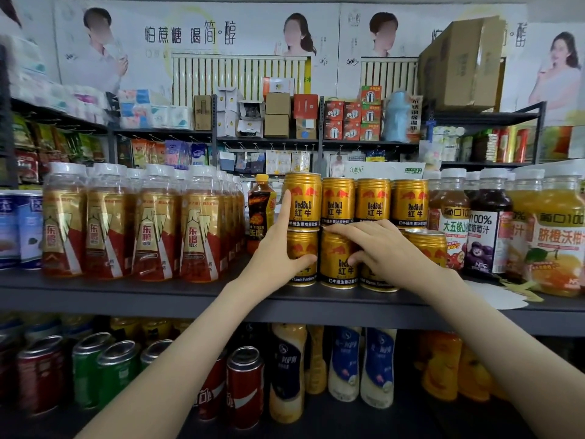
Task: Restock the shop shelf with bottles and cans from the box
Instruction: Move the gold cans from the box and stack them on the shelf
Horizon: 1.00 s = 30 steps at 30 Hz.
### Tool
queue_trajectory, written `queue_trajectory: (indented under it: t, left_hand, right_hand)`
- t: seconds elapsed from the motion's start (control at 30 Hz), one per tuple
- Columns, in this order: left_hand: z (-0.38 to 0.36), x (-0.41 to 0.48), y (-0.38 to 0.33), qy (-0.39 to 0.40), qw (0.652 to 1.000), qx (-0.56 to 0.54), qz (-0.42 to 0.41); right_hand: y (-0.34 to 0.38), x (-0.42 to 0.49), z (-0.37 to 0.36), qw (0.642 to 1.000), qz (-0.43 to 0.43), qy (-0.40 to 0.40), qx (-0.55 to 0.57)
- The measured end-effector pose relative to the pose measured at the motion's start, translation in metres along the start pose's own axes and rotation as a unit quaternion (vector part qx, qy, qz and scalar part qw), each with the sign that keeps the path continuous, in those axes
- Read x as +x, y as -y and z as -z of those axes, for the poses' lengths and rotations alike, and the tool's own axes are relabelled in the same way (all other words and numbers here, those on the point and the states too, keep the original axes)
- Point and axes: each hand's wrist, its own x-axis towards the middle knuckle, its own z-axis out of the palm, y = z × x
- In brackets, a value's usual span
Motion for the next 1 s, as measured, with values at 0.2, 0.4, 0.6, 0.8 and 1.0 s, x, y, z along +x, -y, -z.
queue_trajectory:
  t: [0.2, 0.4, 0.6, 0.8, 1.0]
  left_hand:
    - [-0.001, -0.001, -0.002, -0.002, 1.000, -0.002, 0.016]
    - [-0.011, -0.016, -0.017, -0.053, 0.995, 0.072, 0.051]
    - [-0.011, -0.086, -0.046, -0.156, 0.982, 0.098, 0.048]
    - [0.000, -0.233, -0.021, -0.167, 0.963, 0.133, 0.166]
    - [0.041, -0.412, 0.015, -0.041, 0.871, 0.278, 0.402]
  right_hand:
    - [0.003, -0.003, 0.003, 0.999, -0.020, 0.024, 0.010]
    - [0.019, -0.023, -0.003, 0.998, -0.049, -0.038, -0.010]
    - [0.078, -0.044, 0.000, 0.979, -0.072, -0.163, 0.095]
    - [0.204, -0.075, -0.036, 0.954, 0.023, -0.102, 0.281]
    - [0.358, -0.110, -0.091, 0.904, 0.126, 0.072, 0.402]
